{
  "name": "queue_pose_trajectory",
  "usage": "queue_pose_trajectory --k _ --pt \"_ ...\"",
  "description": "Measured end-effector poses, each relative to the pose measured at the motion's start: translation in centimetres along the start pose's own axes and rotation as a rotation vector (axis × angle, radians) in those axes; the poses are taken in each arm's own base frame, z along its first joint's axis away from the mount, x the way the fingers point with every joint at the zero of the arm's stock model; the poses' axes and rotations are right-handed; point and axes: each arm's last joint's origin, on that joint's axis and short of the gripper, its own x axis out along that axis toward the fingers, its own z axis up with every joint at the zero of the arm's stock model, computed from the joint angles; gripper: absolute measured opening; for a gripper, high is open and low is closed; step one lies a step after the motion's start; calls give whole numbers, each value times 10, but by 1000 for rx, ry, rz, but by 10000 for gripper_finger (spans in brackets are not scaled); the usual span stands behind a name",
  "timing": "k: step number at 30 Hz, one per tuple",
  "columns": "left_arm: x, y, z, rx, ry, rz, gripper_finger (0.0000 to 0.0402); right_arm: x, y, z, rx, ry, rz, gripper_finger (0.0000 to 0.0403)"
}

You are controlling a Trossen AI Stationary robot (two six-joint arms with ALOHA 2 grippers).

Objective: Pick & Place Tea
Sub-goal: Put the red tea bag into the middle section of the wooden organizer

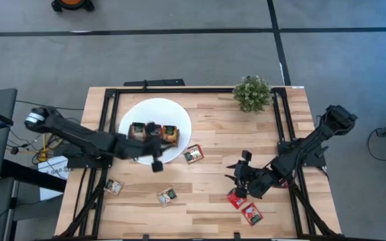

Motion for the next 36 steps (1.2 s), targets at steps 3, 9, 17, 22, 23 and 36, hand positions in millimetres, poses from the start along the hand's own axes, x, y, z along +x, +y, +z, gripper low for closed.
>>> queue_pose_trajectory --k 3,9,17,22,23,36 --pt "23 -22 -8 51 -24 -31 22 -3 6 -8 -24 67 72 136" --pt "67 -57 -22 92 -182 -102 19 -18 18 -20 176 337 356 119" --pt "110 -87 -23 158 -260 -152 18 -49 43 -41 430 536 456 86" --pt "132 -102 -12 213 -260 -156 18 -66 53 -51 619 528 408 77" --pt "135 -105 -10 228 -257 -160 18 -69 55 -52 657 513 402 80" --pt "151 -113 7 254 -313 -274 18 -56 88 -88 1164 393 228 214"
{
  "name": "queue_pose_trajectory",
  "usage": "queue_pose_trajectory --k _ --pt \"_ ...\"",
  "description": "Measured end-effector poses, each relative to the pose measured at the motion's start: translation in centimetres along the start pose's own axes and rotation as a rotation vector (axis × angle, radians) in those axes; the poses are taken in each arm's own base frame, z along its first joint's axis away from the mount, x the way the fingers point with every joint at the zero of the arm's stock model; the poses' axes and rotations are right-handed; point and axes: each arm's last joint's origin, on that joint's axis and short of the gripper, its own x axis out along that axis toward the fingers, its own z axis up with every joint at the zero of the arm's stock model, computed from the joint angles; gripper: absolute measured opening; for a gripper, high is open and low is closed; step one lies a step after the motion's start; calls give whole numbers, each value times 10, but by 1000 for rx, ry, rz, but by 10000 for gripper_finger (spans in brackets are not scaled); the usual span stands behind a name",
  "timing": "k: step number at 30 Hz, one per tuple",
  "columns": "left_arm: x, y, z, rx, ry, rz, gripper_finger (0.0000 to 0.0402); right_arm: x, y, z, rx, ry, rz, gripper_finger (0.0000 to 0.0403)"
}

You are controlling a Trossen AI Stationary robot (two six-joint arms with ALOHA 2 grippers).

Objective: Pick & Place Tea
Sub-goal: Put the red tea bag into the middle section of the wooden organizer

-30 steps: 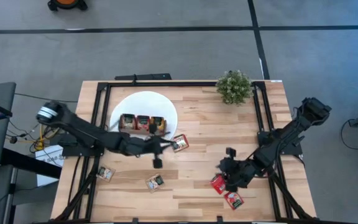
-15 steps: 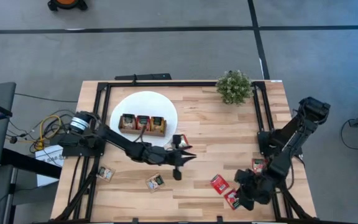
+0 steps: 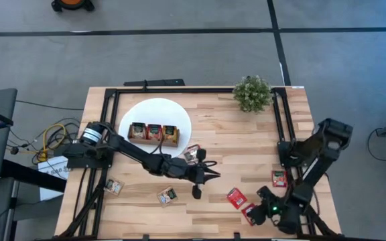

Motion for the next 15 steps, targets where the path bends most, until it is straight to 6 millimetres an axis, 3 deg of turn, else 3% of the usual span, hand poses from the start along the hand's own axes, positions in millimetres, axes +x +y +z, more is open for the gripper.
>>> queue_pose_trajectory --k 7,11,15 --pt "2 9 -5 -13 11 -7 18 30 9 -6 39 60 -76 201" --pt "3 10 -5 -13 8 -17 18 28 13 -2 -48 21 -69 172" --pt "3 11 -5 -14 2 -14 18 13 20 8 -132 -88 -76 140"
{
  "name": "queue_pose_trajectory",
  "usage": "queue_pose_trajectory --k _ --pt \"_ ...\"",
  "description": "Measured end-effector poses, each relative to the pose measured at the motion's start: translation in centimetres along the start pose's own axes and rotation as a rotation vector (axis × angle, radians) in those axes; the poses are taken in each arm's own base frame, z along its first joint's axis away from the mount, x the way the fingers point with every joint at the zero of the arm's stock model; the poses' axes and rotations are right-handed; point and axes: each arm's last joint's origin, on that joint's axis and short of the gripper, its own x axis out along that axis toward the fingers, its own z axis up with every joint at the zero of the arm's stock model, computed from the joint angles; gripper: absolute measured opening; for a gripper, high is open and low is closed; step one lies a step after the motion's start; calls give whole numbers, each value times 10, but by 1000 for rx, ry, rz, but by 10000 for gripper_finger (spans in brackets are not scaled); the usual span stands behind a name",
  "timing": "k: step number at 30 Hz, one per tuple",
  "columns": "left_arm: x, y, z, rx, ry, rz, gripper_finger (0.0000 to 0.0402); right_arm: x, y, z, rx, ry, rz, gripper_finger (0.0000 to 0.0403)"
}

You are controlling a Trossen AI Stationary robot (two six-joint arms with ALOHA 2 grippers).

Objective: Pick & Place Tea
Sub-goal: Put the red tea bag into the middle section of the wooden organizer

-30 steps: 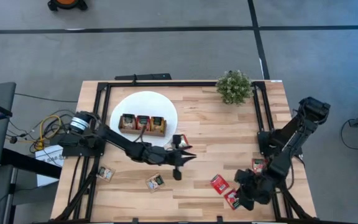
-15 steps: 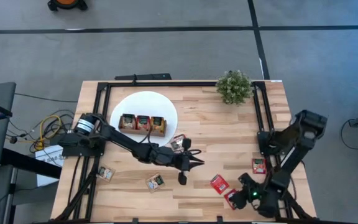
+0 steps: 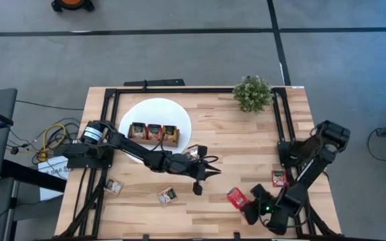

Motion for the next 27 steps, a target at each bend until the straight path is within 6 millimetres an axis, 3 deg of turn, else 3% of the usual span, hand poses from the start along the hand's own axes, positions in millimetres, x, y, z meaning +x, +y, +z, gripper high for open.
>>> queue_pose_trajectory --k 5,12,21,27 --pt "0 0 0 -18 -29 -83 18 -21 2 -1 -79 96 -19 113" --pt "3 -6 0 -84 -57 -198 18 -35 1 -28 -6 369 -13 106" --pt "49 -26 -16 -106 23 -234 18 -14 -25 -59 -94 316 -91 109" --pt "77 -33 -13 -116 64 -306 18 -6 -29 -61 -126 236 -63 109"
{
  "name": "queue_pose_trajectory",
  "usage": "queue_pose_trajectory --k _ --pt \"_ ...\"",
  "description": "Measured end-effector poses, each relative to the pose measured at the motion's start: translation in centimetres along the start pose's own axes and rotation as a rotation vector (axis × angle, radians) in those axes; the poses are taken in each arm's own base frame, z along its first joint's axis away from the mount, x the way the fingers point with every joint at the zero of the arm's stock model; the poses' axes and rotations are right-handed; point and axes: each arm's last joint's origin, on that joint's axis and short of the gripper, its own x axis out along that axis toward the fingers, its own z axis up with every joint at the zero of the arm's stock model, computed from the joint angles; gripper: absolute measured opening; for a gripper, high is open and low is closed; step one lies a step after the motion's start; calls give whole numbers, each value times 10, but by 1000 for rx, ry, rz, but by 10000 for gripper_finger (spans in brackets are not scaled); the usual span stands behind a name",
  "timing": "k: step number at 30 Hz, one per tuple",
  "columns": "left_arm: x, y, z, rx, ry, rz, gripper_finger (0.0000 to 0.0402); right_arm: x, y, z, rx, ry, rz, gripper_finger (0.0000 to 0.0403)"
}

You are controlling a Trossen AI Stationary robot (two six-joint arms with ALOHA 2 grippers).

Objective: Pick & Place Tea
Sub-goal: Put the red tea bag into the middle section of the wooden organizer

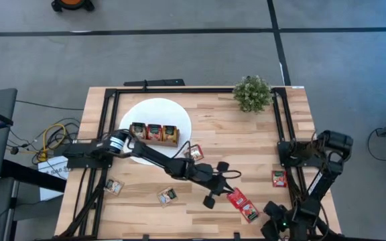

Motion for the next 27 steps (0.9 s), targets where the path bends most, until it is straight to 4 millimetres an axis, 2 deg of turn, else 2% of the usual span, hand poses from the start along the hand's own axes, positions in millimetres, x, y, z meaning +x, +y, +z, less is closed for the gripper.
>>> queue_pose_trajectory --k 4,10,14,16,18,21,27 --pt "11 0 -4 -1 11 -11 18 1 1 10 -39 -62 -16 108" --pt "12 0 -3 -18 11 -9 18 5 0 38 -72 -165 -121 98" --pt "12 0 -3 -24 11 -9 18 -8 -4 55 -160 -224 -183 84" --pt "12 0 -4 -28 26 -12 18 -19 2 60 -142 -268 -159 76" --pt "12 0 -5 -46 32 -14 18 -29 3 61 -108 -286 -153 68" --pt "12 -1 -7 -63 59 -19 18 -29 0 59 -79 -271 -164 62" --pt "11 -3 -13 -84 106 -75 18 -14 -4 49 23 -264 -153 61"
